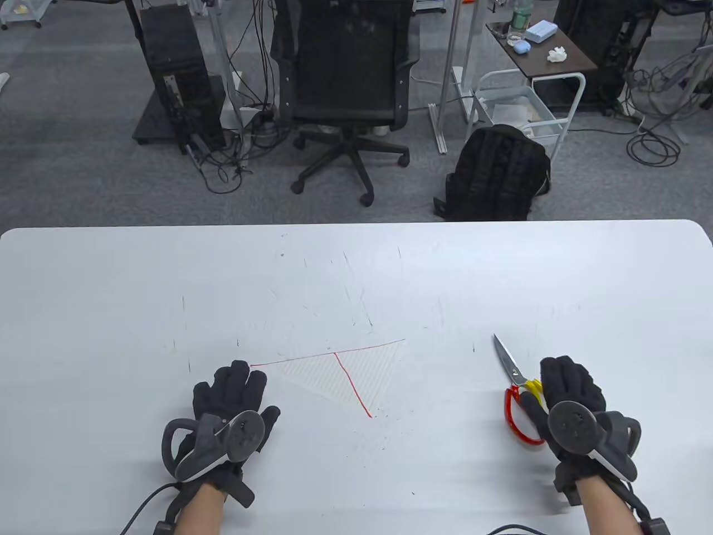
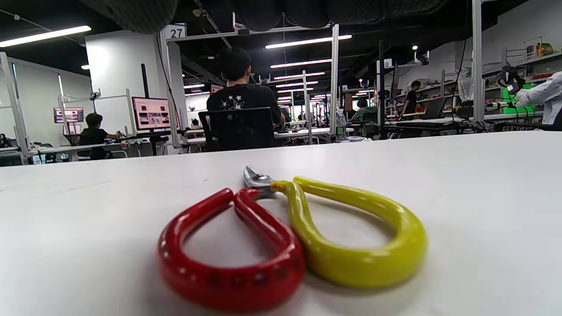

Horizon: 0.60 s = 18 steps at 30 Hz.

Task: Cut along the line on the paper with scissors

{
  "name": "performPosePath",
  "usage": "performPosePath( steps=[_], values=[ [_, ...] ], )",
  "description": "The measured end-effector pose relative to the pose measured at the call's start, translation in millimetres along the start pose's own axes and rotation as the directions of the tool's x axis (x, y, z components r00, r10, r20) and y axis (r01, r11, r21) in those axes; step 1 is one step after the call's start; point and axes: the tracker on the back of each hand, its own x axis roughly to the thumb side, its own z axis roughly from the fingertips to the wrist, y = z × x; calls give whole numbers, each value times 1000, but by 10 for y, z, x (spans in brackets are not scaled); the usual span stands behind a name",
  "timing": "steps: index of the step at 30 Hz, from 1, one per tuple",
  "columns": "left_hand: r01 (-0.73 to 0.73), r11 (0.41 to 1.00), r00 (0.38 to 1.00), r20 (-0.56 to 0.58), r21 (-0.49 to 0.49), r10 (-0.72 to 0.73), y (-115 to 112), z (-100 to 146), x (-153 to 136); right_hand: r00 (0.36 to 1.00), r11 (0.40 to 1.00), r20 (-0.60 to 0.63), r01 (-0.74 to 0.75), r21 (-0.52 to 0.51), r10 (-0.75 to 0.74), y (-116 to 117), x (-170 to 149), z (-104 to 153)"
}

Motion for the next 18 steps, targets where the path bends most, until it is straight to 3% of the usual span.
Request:
performPosePath(
  steps=[3, 18],
  values=[
    [38, 999, 999, 13, -4, -38, 1, -16, 28, 1000, 999, 2, -18, 46, 18, 45, 18, -13],
    [-1, 1000, 1000, 5, -13, 1, -12, -27, 8, 1000, 999, 8, 5, 41, -5, 22, 33, -20]
  ],
)
